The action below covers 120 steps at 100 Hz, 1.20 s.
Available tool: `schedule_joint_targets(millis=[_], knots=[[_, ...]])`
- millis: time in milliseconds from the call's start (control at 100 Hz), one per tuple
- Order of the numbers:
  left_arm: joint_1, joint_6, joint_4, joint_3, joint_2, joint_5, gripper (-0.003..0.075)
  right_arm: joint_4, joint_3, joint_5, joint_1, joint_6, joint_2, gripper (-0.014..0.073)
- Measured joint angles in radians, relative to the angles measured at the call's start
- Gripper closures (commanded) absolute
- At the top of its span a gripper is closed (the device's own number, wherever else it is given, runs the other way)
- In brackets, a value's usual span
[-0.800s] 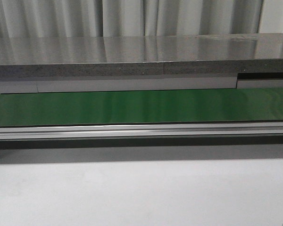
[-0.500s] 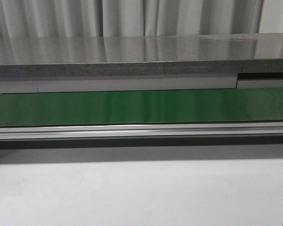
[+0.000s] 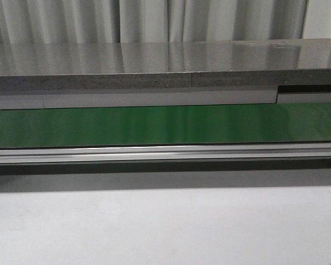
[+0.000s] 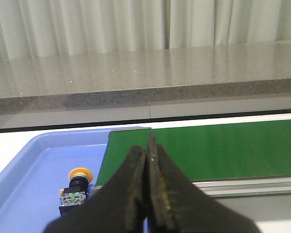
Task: Move button from left to right
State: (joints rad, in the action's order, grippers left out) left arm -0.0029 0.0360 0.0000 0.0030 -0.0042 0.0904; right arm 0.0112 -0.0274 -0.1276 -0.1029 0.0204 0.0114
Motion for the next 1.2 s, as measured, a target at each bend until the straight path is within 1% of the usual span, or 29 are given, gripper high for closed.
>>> schedule_joint_targets(millis=[140,260,390,640,740,880,1000,1130,1200], knots=[[0.0,0.0,-0.018,-0.023,0.006,0.031,0.0741,0.0,0.0,0.0,0.0,0.0,0.0,0.0661],[0.0,0.0,-0.079,-0.087,0.08,0.079,0.0741,0.0,0.0,0.0,0.0,0.0,0.0,0.0661],[0.0,0.0,-0.121,-0.207,0.225,0.211,0.0741,0.0,0.0,0.0,0.0,0.0,0.0,0.0661],[0.0,0.0,-0.128,-0.475,0.503,0.452,0.0741,0.0,0.0,0.0,0.0,0.0,0.0,0.0661],[0.0,0.0,-0.128,-0.582,0.579,0.55,0.0741,0.0,0.0,0.0,0.0,0.0,0.0,0.0661],[0.0,0.0,-0.128,-0.693,0.65,0.667,0.0741,0.0,0.0,0.0,0.0,0.0,0.0,0.0661],[0.0,0.0,-0.128,-0.748,0.668,0.702,0.0741,0.0,0.0,0.0,0.0,0.0,0.0,0.0661],[0.0,0.0,-0.125,-0.763,0.668,0.707,0.0739,0.0,0.0,0.0,0.0,0.0,0.0,0.0661],[0.0,0.0,-0.124,-0.765,0.669,0.703,0.0706,0.0,0.0,0.0,0.0,0.0,0.0,0.0661]])
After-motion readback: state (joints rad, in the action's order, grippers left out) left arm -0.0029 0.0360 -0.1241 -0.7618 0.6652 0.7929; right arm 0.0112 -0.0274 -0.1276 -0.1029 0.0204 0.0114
